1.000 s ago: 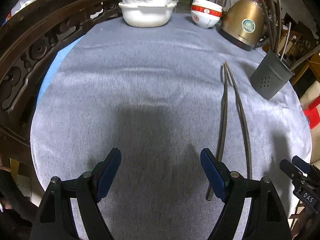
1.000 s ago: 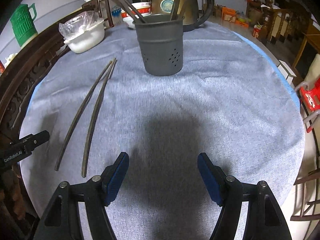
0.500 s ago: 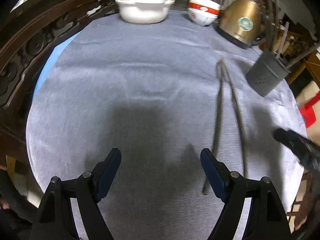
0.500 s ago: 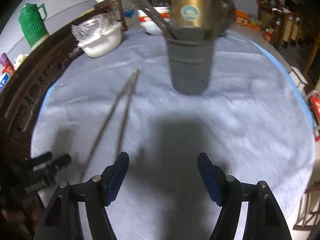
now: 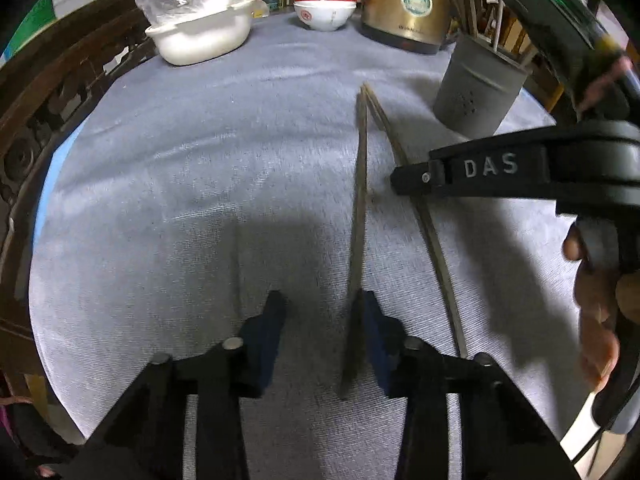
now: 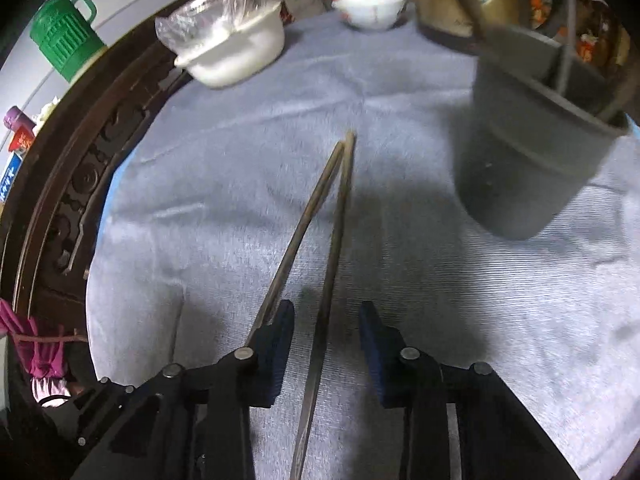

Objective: Organize utensils
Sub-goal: 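Grasp a chopstick with the right tool while the left tool grasps another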

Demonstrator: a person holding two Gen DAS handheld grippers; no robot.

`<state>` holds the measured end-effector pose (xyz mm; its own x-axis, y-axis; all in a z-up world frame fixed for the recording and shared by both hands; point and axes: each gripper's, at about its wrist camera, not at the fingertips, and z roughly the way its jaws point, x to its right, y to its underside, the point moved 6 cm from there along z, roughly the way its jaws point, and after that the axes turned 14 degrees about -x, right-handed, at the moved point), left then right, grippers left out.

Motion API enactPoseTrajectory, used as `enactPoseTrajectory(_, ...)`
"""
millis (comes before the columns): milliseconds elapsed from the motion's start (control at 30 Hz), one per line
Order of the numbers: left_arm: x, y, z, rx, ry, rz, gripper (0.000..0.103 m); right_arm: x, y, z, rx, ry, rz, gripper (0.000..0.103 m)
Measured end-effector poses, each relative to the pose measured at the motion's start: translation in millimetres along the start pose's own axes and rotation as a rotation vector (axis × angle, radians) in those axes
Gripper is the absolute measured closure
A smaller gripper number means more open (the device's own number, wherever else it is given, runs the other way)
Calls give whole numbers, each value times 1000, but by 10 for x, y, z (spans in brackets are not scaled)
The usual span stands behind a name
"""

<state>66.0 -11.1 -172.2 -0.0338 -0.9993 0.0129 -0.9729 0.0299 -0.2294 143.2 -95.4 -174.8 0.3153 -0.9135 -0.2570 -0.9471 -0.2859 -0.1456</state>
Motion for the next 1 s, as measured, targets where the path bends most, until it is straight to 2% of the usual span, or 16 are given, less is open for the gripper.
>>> enactPoseTrajectory(33, -23, -6, -3, 1, -15, -8, 91, 24, -14, 13, -12, 13, 1, 90)
enactPoseTrajectory(100, -97, -12, -2, -15, 16, -45, 97, 73, -12, 23, -34, -2, 22, 95)
enactPoseTrajectory(267, -304, 139, -45, -35, 76, -167, 98, 193, 158, 0, -36, -5, 45, 95)
enactPoseTrajectory(400, -291, 288, -79, -47, 83, -143, 98, 257, 273, -9, -45, -60, 75, 93)
enactPoseTrajectory(467, -316, 377, -70, -69, 111, -160, 98, 253, 309, 6, -66, -68, 61, 93)
enactPoseTrajectory(533, -320, 417, -90, -82, 148, -173, 91, 263, 303, -19, -83, -73, 55, 92)
enactPoseTrajectory(600, -328, 443, -142, -102, 190, -171, 65, 275, 278, -39, -89, -75, 62, 92)
enactPoseTrajectory(633, -344, 434, -187, -94, 195, -173, 61, 279, 269, -71, -79, -75, 66, 92)
enactPoseTrajectory(833, -525, -22, -355, -14, 161, -197, 59, 362, 29, -221, -33, -66, 108, 91)
enactPoseTrajectory(1000, -496, -532, -165, -61, 151, -200, 59, 334, -176, -144, -28, -57, 125, 91)
